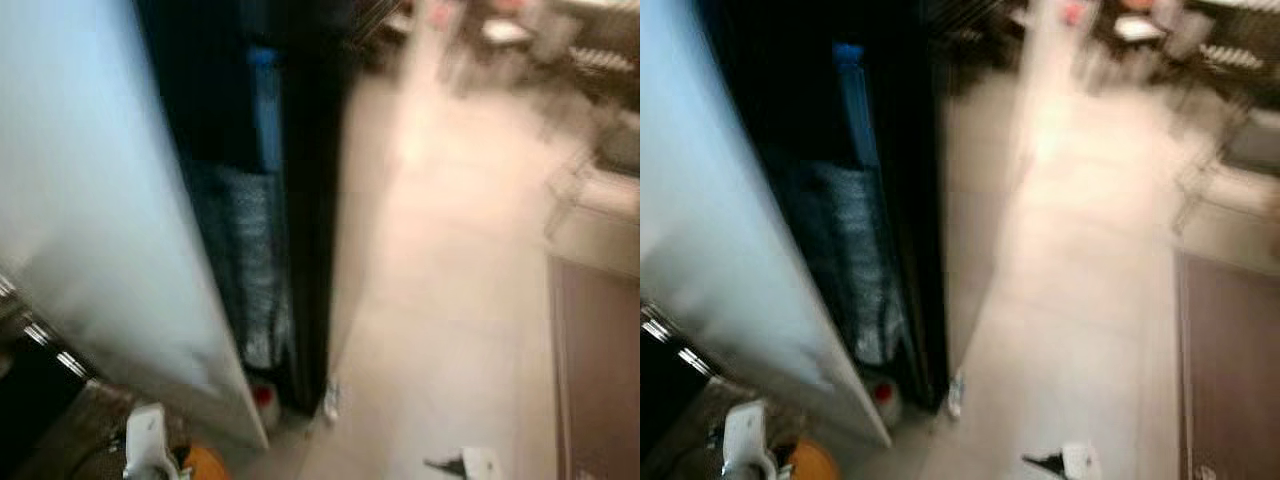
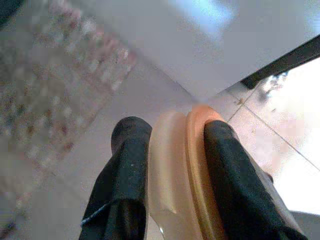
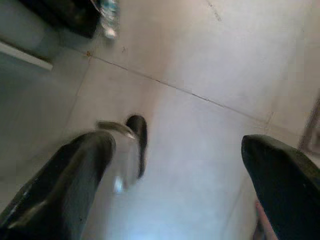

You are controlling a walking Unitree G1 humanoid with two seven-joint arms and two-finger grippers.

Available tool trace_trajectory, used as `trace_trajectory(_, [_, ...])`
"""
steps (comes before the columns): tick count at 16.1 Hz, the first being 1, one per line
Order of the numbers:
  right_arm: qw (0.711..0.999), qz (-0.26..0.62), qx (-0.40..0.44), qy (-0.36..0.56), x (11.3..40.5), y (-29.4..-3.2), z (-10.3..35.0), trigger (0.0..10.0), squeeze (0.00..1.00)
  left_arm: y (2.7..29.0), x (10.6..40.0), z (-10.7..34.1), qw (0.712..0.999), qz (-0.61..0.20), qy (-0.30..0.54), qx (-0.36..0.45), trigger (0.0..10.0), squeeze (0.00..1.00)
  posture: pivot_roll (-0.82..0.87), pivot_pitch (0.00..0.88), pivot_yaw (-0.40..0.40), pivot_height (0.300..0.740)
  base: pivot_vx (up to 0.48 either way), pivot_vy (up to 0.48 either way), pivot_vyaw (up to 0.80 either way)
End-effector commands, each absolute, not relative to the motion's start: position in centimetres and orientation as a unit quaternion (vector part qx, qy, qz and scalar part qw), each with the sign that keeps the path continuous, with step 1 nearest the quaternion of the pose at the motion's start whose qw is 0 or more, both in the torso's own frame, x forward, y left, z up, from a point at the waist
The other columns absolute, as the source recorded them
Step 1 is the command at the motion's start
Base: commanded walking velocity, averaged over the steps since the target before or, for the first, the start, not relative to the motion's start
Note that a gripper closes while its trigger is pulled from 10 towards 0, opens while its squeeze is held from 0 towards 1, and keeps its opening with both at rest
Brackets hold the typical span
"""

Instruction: Restocking fridge

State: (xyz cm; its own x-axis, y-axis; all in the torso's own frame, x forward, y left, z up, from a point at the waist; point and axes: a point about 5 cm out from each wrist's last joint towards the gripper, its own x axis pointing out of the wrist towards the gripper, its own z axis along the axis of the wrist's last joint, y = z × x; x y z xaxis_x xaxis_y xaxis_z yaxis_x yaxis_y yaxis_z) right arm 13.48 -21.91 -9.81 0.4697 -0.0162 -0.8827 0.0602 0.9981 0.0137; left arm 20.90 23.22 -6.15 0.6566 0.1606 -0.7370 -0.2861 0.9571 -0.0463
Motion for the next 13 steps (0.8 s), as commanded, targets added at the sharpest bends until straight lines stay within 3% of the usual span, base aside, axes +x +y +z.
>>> trace_trajectory(1, [0.856, -0.018, 0.022, 0.516, 13.53, -21.65, -9.84, 10.0, 0.0, 23.56, 20.02, -6.57, 0.901, 0.128, 0.407, -0.077, 10.0, 0.0, -0.04, 0.0, 0.036, 0.74, 0.0, 0.0, -0.78])
trace_trajectory(13, [0.862, -0.033, 0.032, 0.504, 13.7, -21.95, -9.7, 10.0, 0.0, 23.25, 19.67, -6.89, 0.893, 0.135, 0.42, -0.084, 10.0, 0.0, -0.04, 0.0, 0.02, 0.74, 0.0, 0.021, 0.0])
